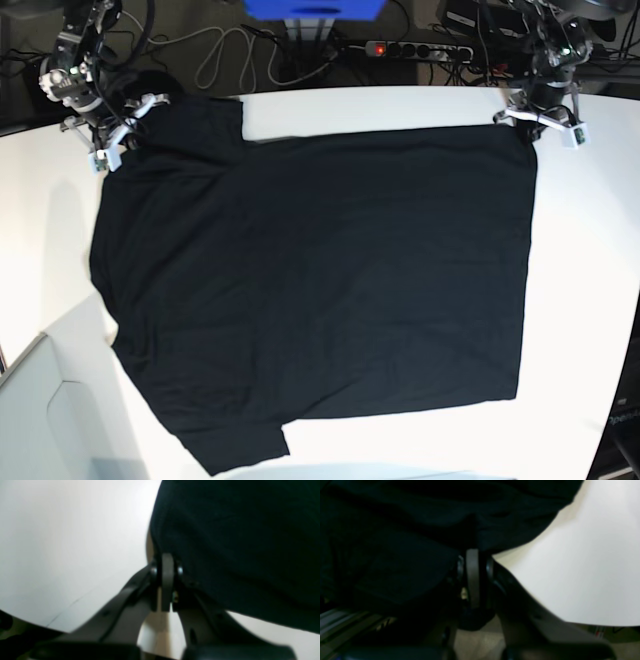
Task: Fold the T-shirt properly
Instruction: 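Close both grippers on the shoulder corners of the shirt, then lift the shoulder edge and pull it over toward the hem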
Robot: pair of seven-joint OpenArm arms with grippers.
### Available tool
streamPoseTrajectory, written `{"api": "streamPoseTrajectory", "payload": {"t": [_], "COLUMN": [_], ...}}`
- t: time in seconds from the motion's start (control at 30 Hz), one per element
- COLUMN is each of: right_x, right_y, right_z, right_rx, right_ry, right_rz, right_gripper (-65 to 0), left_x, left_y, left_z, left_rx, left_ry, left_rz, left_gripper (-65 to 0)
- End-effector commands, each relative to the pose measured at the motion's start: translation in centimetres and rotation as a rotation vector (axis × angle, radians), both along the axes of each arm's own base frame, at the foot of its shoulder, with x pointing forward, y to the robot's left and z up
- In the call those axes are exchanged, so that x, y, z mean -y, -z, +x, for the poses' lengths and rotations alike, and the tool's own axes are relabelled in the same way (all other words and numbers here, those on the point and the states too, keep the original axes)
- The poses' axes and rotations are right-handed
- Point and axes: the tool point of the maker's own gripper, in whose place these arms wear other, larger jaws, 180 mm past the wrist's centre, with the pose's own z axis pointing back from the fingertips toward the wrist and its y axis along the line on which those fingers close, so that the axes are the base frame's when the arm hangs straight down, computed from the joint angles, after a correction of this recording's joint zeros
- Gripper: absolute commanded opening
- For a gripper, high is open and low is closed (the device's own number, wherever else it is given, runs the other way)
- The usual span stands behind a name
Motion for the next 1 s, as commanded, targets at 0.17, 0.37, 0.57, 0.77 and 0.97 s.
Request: {"api": "streamPoseTrajectory", "payload": {"t": [0.17, 0.37, 0.57, 0.77, 0.97], "right_x": [-0.1, -0.9, 0.8, 2.2, 2.6], "right_y": [-2.8, -7.5, -8.2, -8.0, -7.5], "right_z": [0.2, 1.4, 0.6, -0.8, -2.4], "right_rx": [0.013, 0.137, 0.133, 0.1, 0.052], "right_ry": [-0.071, -0.121, -0.086, -0.057, -0.076], "right_rz": [-0.086, -0.151, -0.191, -0.217, -0.232], "right_gripper": [-64.8, -64.8, -64.8, -64.8, -64.8], "left_x": [-0.4, 0.1, -0.9, -1.3, -1.4], "left_y": [-1.4, -4.3, -5.8, -6.1, -5.6], "left_z": [0.9, 2.3, 1.8, 0.7, -1.2], "left_rx": [0.046, 0.114, 0.134, 0.118, 0.07], "left_ry": [0.009, 0.046, 0.024, 0.021, 0.019], "left_rz": [0.023, 0.071, 0.107, 0.123, 0.127], "left_gripper": [-65.0, -65.0, -65.0, -65.0, -65.0]}}
